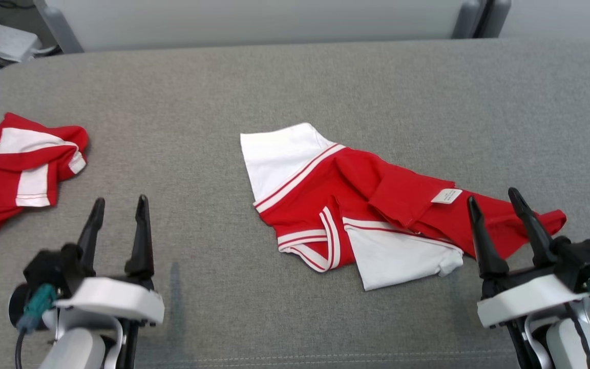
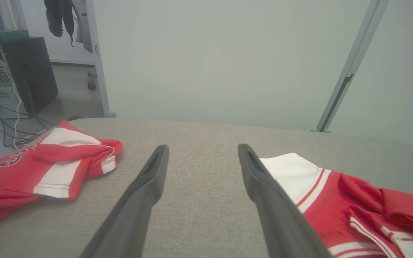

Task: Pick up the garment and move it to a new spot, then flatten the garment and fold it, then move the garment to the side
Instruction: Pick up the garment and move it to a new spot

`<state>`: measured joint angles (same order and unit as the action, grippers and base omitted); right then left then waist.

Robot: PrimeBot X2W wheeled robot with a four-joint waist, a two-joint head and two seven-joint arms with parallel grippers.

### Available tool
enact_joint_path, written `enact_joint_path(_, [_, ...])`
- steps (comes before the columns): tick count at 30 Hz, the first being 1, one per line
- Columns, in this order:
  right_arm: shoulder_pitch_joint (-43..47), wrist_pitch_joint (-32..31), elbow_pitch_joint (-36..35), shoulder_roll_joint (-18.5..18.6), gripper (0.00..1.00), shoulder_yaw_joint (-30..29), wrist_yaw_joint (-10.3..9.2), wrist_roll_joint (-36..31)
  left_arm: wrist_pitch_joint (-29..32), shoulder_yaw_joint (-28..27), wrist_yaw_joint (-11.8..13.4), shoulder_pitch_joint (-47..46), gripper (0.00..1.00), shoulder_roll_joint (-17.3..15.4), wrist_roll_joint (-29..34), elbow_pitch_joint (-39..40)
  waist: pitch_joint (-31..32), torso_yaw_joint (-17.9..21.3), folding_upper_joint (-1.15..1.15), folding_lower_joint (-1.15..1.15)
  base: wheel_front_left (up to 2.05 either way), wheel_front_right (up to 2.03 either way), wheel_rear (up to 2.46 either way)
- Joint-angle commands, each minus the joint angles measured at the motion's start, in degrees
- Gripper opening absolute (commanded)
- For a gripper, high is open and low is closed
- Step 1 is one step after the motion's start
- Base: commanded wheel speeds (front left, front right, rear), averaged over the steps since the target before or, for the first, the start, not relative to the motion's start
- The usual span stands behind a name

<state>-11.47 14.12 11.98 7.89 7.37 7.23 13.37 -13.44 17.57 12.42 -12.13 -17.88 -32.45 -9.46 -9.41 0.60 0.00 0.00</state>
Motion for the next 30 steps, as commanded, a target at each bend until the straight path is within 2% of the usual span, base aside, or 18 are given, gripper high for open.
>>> enact_joint_path(1, [0.80,-0.21,-1.66,0.50,1.00,0.65,0.25,-0.53,-0.62,-2.22,0.78,0.25,1.00,-1.97,0.07,2.53,1.70,-0.90,0.00,0.00,0.00,0.00,0.00])
enact_joint_path(14, [10.36,-2.87,-5.88,-1.35,1.00,0.92,0.25,-1.90,-0.82,-3.72,5.24,14.28,1.00,-3.22,2.70,12.07,9.27,-0.20,0.00,0.00,0.00,0.00,0.00])
enact_joint_path(22, [12.41,-4.22,-8.55,-2.23,1.00,1.03,0.25,-2.37,0.69,-4.19,6.81,16.53,1.00,-4.54,2.95,15.38,9.75,0.21,0.00,0.00,0.00,0.00,0.00])
enact_joint_path(30, [12.47,-4.60,-9.44,-2.31,1.00,1.09,0.25,-2.59,1.08,-3.82,7.21,16.60,1.00,-4.58,2.97,16.57,9.25,0.07,0.00,0.00,0.00,0.00,0.00])
